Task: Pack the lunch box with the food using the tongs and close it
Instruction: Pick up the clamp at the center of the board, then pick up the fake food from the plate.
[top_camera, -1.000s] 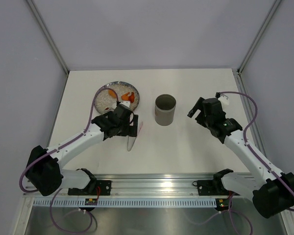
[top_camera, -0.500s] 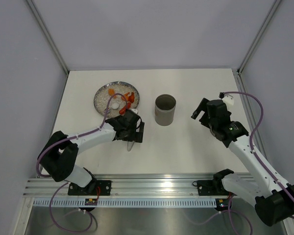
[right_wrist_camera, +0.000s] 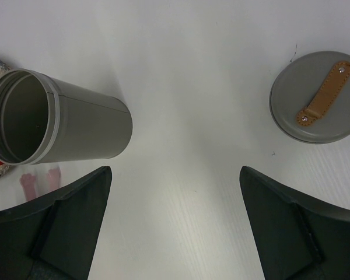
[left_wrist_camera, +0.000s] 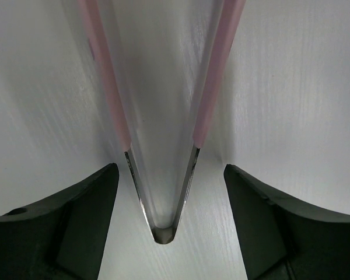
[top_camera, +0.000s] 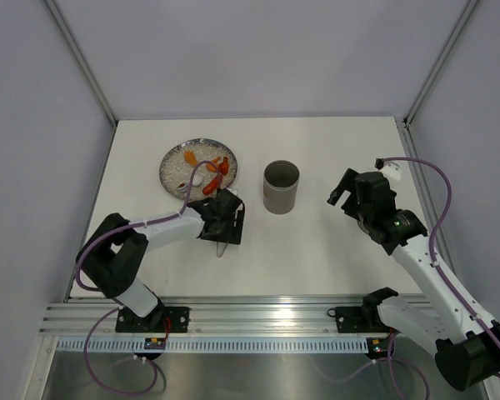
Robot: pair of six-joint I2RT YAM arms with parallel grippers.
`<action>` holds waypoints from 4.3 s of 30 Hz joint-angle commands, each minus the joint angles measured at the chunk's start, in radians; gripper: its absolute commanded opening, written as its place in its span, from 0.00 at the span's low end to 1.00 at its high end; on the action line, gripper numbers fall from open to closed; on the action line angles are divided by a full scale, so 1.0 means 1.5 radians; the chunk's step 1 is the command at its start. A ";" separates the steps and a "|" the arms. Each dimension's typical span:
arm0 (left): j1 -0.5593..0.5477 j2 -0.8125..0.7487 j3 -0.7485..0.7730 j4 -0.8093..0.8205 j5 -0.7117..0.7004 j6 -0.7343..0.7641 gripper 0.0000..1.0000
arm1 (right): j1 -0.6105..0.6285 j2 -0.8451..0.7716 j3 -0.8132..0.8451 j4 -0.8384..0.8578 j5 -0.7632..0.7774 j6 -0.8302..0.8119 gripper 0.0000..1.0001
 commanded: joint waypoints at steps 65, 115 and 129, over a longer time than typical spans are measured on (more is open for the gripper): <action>0.216 -0.051 0.350 -0.363 -0.105 0.129 0.17 | 0.004 0.007 0.042 0.047 -0.063 0.004 0.99; 0.267 0.191 0.455 -0.332 -0.042 0.137 0.45 | 0.003 0.021 0.034 0.043 -0.080 -0.004 0.99; 0.276 0.235 0.466 -0.329 -0.037 0.139 0.45 | 0.003 0.029 0.023 0.055 -0.094 -0.007 1.00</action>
